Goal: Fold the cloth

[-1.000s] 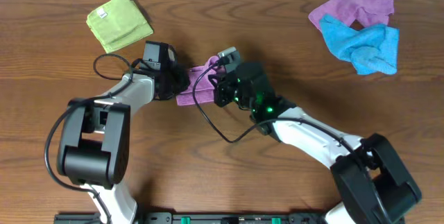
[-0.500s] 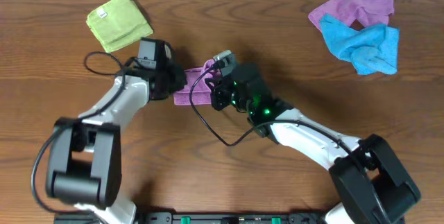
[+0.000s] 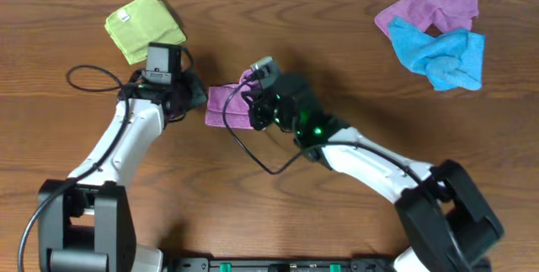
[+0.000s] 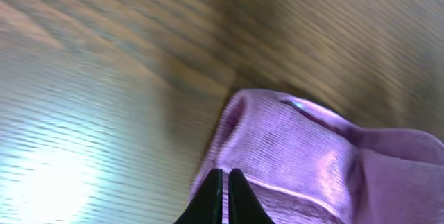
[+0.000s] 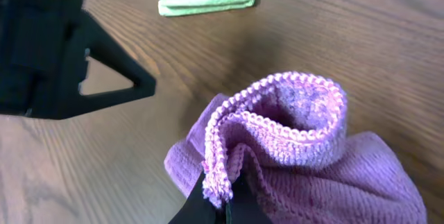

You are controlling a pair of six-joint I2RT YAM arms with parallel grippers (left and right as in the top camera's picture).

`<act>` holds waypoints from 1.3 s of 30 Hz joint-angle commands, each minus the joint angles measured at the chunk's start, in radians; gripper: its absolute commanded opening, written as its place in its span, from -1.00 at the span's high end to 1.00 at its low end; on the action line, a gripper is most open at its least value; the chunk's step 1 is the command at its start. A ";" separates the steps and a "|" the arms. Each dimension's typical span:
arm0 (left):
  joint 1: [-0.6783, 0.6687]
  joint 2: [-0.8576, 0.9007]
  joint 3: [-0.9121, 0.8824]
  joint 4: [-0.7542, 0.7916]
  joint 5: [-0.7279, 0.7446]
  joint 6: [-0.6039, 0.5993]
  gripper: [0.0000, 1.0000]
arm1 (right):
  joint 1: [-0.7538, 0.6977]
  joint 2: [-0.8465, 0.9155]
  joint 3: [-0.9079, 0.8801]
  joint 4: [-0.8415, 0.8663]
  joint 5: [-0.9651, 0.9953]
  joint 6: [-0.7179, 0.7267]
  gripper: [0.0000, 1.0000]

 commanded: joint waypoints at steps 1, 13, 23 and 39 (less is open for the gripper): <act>0.024 -0.029 -0.007 -0.025 -0.029 0.022 0.88 | 0.012 0.061 0.064 -0.013 -0.020 -0.016 0.98; 0.085 -0.036 -0.007 -0.056 -0.031 0.040 0.88 | 0.074 0.181 0.159 -0.068 -0.023 -0.021 0.98; 0.090 -0.048 -0.007 -0.058 -0.029 0.041 0.88 | 0.097 0.233 0.165 -0.071 -0.002 -0.021 0.97; 0.090 -0.066 -0.007 -0.057 -0.029 0.040 0.88 | 0.129 0.235 0.167 -0.040 -0.006 -0.035 0.42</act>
